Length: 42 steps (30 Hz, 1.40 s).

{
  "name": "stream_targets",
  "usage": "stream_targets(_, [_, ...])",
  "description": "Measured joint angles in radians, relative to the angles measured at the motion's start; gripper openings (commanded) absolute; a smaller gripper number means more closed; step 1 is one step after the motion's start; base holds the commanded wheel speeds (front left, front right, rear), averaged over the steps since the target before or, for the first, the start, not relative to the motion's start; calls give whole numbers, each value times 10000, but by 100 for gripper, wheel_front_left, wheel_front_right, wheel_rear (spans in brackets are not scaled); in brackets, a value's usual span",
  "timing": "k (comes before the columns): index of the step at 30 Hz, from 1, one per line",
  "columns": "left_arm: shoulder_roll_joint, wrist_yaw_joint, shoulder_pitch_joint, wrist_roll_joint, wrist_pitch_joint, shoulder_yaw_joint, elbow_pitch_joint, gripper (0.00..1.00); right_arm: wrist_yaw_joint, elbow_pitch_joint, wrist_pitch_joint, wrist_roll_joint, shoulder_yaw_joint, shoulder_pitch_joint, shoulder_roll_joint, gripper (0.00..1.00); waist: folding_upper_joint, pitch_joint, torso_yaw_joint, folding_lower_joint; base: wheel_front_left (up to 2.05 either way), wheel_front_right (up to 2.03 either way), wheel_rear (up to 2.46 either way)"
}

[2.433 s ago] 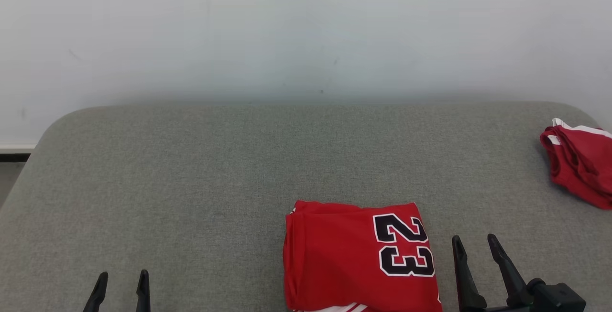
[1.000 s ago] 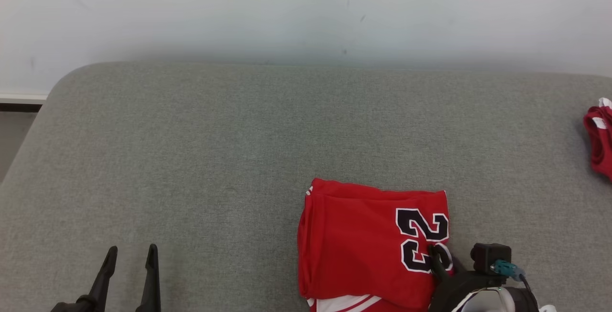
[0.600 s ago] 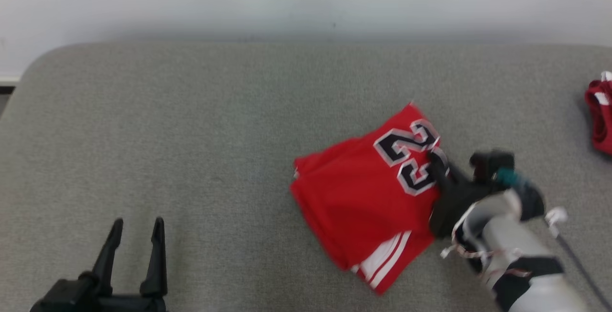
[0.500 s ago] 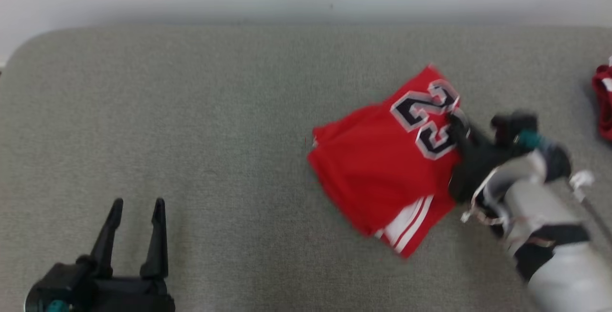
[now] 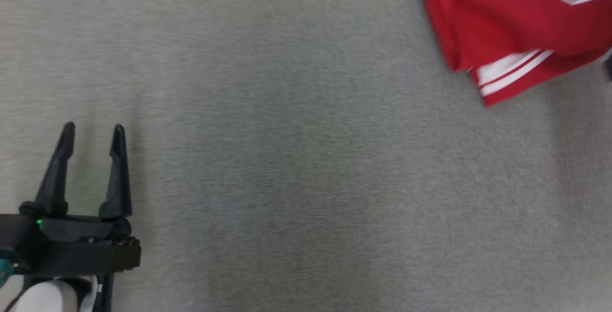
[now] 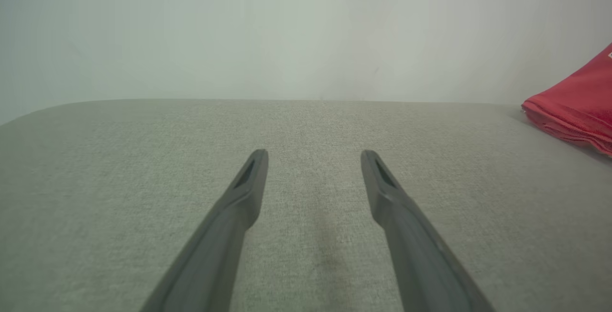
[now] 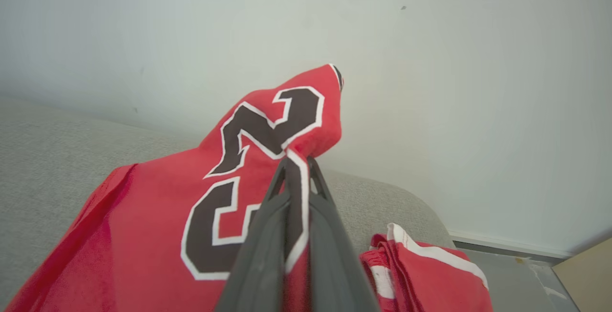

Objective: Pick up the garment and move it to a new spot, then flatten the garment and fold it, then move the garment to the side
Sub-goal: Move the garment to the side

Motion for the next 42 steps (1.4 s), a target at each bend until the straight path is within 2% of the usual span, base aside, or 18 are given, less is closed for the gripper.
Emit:
stream_targets(6, [324, 0, -43, 44, -2, 6, -468, 100, 0, -1051, 769, 487, -997, 218, -972, 0, -1, 759, -768, -2, 0, 0, 0])
stream_targets(12, [545, 0, 63, 54, -2, 125, -961, 100, 0, -1185, 1360, 805, -1607, 311, -1810, 0, -1, 1338, -1338, -3, 0, 0, 0])
stream_targets(19, [782, 0, 226, 56, -6, 280, -1501, 100, 0, -387, 1561, 625, -1528, -55, -2403, 0, -4, 1841, -1660, -6, 0, 0, 0])
stream_targets(24, [871, 0, 206, 67, -15, 244, -1626, 100, 2, 652, 1574, -456, -1116, -571, -2433, 0, -4, 2052, -1705, -6, 0, 0, 0])
stream_targets(25, [871, 0, 206, 67, -15, 244, -1626, 100, 2, 652, 1574, -456, -1116, -571, -2433, 23, -4, 2052, -1705, -6, 0, 0, 0])
stream_targets(26, [876, 0, 197, 69, -17, 224, -1634, 100, 2, 813, 1430, -717, -1101, -627, -2433, 95, -4, 2066, -1680, -6, 0, 0, 0])
stream_targets(27, [878, 0, 182, 71, -17, 211, -1634, 100, 2, 989, 1304, -874, -1154, -743, -2399, 100, -4, 2069, -1649, -6, 0, 0, 0])
stream_targets(34, [711, -10, 174, 69, -17, 324, -1361, 100, 2, 1551, 345, -1628, -1206, -1204, -1929, 100, -3, 1769, -1582, -4, 0, 0, 0])
stream_targets(42, [267, -4, 757, 88, -2, 719, -602, 100, 2, 1016, -763, -1670, -568, -1415, -988, 100, -2, 633, -1462, -3, 0, 0, 0])
